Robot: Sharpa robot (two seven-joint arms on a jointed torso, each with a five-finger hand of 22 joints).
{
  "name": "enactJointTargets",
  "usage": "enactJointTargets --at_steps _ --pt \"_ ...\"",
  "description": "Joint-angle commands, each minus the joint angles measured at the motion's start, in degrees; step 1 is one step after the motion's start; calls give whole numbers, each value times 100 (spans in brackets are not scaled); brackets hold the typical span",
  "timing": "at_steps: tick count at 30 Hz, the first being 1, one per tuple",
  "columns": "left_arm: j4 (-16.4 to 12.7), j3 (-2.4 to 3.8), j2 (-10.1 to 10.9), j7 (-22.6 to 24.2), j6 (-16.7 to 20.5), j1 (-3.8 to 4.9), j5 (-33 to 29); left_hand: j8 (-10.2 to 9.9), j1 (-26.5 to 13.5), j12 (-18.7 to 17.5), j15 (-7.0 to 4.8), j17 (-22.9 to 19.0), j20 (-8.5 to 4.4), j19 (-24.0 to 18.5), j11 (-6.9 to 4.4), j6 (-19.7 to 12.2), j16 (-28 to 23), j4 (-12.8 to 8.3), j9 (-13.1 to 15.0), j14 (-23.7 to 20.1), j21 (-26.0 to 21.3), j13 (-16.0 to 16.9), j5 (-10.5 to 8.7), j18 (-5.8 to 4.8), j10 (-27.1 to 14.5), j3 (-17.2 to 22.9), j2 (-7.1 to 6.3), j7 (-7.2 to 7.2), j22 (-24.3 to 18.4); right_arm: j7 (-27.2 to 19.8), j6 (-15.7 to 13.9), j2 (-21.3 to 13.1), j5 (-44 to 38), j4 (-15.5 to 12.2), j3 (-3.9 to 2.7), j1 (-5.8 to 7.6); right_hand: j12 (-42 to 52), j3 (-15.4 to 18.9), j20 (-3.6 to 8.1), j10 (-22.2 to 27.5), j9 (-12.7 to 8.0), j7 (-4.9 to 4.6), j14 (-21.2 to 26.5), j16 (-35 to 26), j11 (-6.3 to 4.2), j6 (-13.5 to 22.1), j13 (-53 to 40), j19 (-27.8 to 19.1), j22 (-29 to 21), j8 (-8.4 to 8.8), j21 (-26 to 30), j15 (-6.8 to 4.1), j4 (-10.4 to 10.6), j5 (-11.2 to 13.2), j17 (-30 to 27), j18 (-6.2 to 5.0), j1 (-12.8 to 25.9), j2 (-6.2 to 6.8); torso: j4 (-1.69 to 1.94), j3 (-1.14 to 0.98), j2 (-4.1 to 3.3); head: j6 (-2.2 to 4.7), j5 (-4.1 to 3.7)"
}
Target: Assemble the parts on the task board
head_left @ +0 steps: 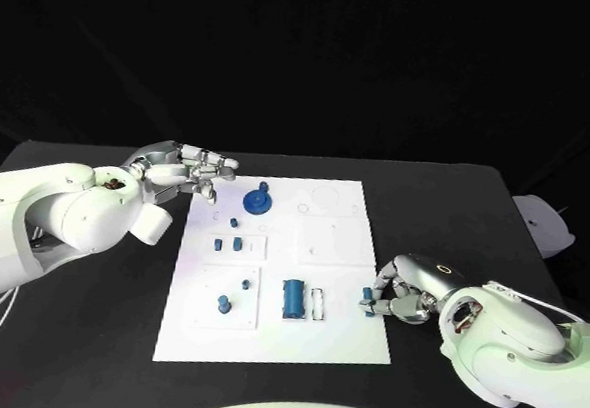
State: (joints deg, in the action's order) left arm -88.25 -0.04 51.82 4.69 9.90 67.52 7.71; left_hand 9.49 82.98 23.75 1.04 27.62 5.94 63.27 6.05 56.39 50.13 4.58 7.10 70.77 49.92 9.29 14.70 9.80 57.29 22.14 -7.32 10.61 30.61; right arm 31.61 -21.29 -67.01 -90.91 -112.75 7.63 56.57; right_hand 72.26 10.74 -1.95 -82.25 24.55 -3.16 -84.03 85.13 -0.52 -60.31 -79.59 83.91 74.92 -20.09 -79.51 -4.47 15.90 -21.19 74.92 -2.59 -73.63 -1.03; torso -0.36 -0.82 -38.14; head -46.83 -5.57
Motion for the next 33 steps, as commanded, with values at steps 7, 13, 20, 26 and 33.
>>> enactJointTargets --at_steps 7,13,20,26,33 --pt "-14 3 3 52 -86 2 -9 27 -29 36 15 -9 16 20 9 -42 -9 39 -8 -40 -37 -8 16 81 -30 10 49 -6 -9 47 197 128 -199 117 1 -47 -40 -7 -6 14 8 19 -403 -25 -63 -87 323 197 1224 58 16 -9 -77 -14 568 43 -242 -35 -2 -2 2 -27 10" --pt "-19 3 15 50 -79 3 -9 27 -31 37 15 -9 16 21 9 -42 -9 41 -8 -40 -38 -8 16 81 -30 10 51 -5 -9 56 268 187 -331 209 1 -89 -66 -150 17 20 8 35 -402 -32 -81 -117 328 192 1221 119 29 -28 -201 420 563 41 -538 -102 -3 -2 0 -43 19" --pt "-22 3 21 47 -74 3 -9 27 -31 37 15 -9 16 21 9 -42 -9 41 -8 -40 -38 -8 16 81 -30 10 51 -5 -9 84 344 293 -520 320 1 -129 -121 -501 37 44 -5 54 -399 -43 -101 -140 349 185 1217 206 47 -46 -468 956 551 38 -1009 -103 2 -3 -2 -60 26" --pt "-29 3 15 45 -64 3 -9 30 -42 41 17 -13 17 23 10 -46 -7 53 -11 -39 -42 -9 16 80 -34 11 59 -4 -13 106 425 371 -608 355 1 -146 -149 -613 37 56 -15 50 -396 -52 -100 -147 363 174 1210 247 74 -45 -525 960 539 33 -1087 -79 -1 2 3 -61 22" --pt "-31 3 14 49 -52 4 -9 35 -51 47 18 -17 18 26 10 -48 -5 69 -14 -37 -48 -10 18 80 -39 20 78 -5 -18 141 468 425 -645 375 1 -150 -263 -777 24 109 -52 12 -390 -71 -70 -117 431 154 1196 354 126 -24 -538 815 512 24 -1086 -35 2 0 3 -69 24"
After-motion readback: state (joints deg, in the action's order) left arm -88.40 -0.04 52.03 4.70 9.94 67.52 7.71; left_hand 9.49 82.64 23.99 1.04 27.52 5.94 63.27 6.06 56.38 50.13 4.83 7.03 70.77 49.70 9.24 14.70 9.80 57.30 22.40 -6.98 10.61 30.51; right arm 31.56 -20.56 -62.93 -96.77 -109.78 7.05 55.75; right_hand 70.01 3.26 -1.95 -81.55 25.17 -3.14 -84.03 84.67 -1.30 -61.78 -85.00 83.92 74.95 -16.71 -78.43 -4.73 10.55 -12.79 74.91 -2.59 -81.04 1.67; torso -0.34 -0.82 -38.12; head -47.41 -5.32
